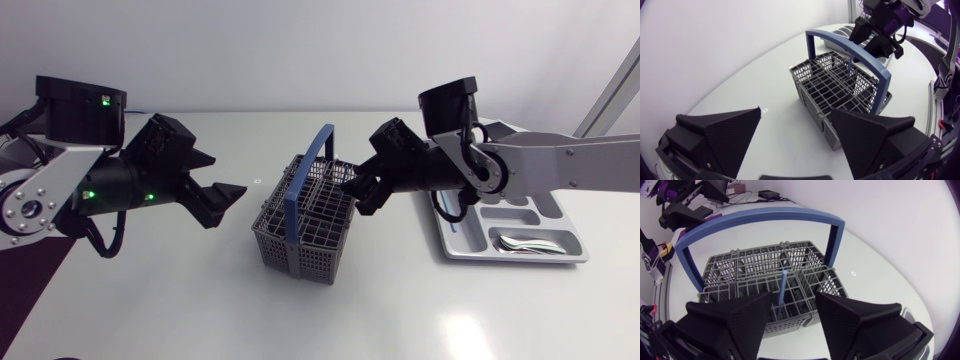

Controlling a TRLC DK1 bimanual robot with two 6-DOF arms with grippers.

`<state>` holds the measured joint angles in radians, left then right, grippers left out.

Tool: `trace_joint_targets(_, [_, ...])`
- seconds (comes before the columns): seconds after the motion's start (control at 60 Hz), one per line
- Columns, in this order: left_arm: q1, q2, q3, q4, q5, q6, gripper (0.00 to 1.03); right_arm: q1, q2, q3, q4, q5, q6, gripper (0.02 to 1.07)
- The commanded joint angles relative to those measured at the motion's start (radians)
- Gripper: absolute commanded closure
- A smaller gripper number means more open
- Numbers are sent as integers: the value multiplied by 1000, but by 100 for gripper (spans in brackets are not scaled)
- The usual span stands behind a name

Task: Unload the cutlery basket into the drawer organizer.

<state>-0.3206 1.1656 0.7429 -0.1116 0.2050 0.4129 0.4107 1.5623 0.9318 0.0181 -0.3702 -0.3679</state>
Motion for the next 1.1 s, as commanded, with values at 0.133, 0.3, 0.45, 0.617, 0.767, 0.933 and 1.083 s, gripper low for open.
trace_joint_targets(0.133, [-25, -26, -45, 0, 7, 9, 7, -6, 44, -5, 11, -10, -28, 57])
trace_joint_targets(0.3, [-38, -40, -57, 0, 7, 6, 6, -6, 54, -5, 13, -18, -39, 63])
trace_joint_targets(0.45, [-46, -52, -59, -5, 5, 3, 6, -6, 64, -2, 16, -27, -39, 65])
trace_joint_targets(0.617, [-51, -57, -59, -10, 5, 1, 6, -6, 68, 6, 16, -29, -39, 65])
trace_joint_targets(0.767, [-60, -57, -65, -10, 5, 0, 6, -6, 73, 6, 16, -36, -43, 69])
trace_joint_targets(0.933, [-63, -55, -62, -10, 5, 0, 6, -4, 74, 9, 14, -39, -40, 70])
trace_joint_targets(1.083, [-64, -52, -62, -8, 5, 0, 6, 4, 76, 9, 13, -39, -37, 71])
